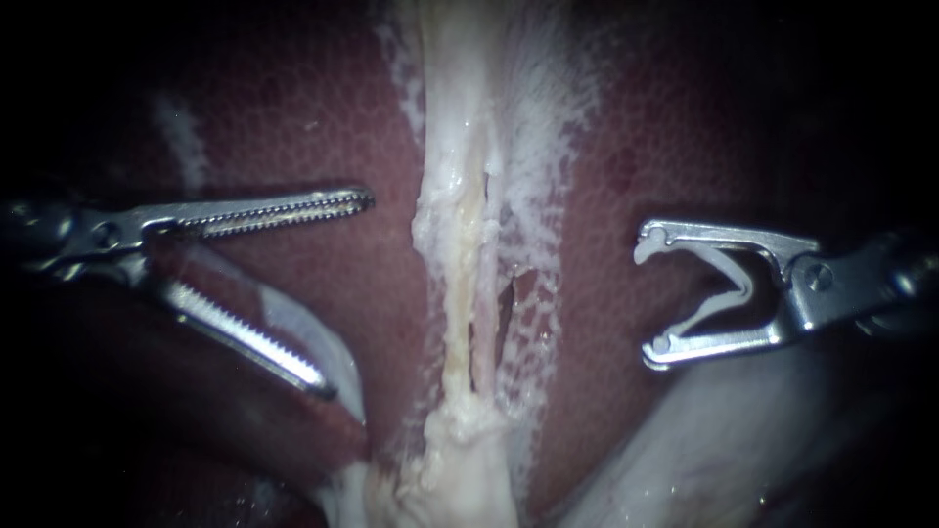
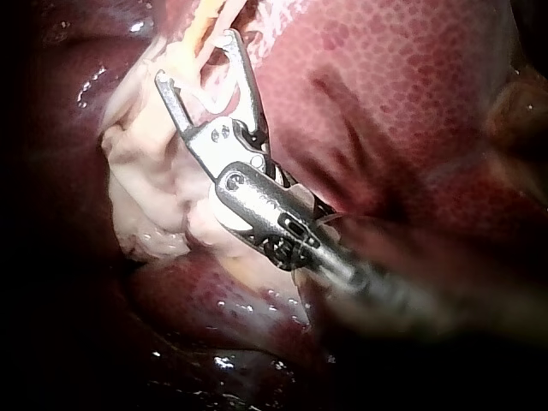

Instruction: Grabbing gallbladder

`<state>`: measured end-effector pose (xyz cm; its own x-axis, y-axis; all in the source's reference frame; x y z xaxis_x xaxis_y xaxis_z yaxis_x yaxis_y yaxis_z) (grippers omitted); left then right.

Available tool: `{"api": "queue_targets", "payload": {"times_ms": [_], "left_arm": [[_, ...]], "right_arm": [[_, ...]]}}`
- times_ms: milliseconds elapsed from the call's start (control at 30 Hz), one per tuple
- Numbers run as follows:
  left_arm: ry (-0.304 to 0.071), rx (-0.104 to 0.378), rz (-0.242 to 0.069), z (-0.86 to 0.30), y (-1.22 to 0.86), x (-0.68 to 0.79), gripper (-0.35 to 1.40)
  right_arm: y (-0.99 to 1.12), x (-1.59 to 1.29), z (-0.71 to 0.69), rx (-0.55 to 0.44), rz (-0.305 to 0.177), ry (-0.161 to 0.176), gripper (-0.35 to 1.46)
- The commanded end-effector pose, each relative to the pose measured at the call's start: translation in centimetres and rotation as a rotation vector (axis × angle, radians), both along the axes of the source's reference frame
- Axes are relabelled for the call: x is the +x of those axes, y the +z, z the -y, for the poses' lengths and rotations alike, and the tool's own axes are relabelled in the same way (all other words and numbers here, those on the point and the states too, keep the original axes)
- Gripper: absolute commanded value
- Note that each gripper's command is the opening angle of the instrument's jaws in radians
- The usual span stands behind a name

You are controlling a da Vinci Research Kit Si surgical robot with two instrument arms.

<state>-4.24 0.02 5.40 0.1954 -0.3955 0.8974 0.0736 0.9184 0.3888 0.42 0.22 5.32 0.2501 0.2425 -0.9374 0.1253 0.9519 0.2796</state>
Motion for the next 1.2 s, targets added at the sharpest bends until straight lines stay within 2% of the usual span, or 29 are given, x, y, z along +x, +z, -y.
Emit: {"api": "queue_targets", "payload": {"times_ms": [33,167,267,600,900,1200], "left_arm": [[0.000,0.001,0.000,-0.01,-0.01,0.00,1.16],[0.000,0.001,0.000,-0.02,-0.01,0.00,1.18],[-0.023,-0.003,-0.015,-0.03,-0.01,-0.01,1.18],[-0.097,0.069,-0.043,-0.05,0.00,-0.09,1.20],[-0.110,0.121,-0.081,-0.08,0.10,-0.25,1.13],[-0.111,0.151,-0.113,-0.07,0.31,-0.39,1.11]], "right_arm": [[0.00,0.00,0.00,0.000,0.000,0.000,0.60],[0.00,0.00,0.00,0.000,0.000,0.001,0.60],[0.01,0.00,0.00,0.000,0.001,0.001,0.60],[0.01,0.01,0.00,0.000,0.001,0.001,0.60],[0.01,0.01,0.00,0.000,0.001,0.001,0.60],[0.02,0.01,0.00,0.000,0.001,0.002,0.60]]}}
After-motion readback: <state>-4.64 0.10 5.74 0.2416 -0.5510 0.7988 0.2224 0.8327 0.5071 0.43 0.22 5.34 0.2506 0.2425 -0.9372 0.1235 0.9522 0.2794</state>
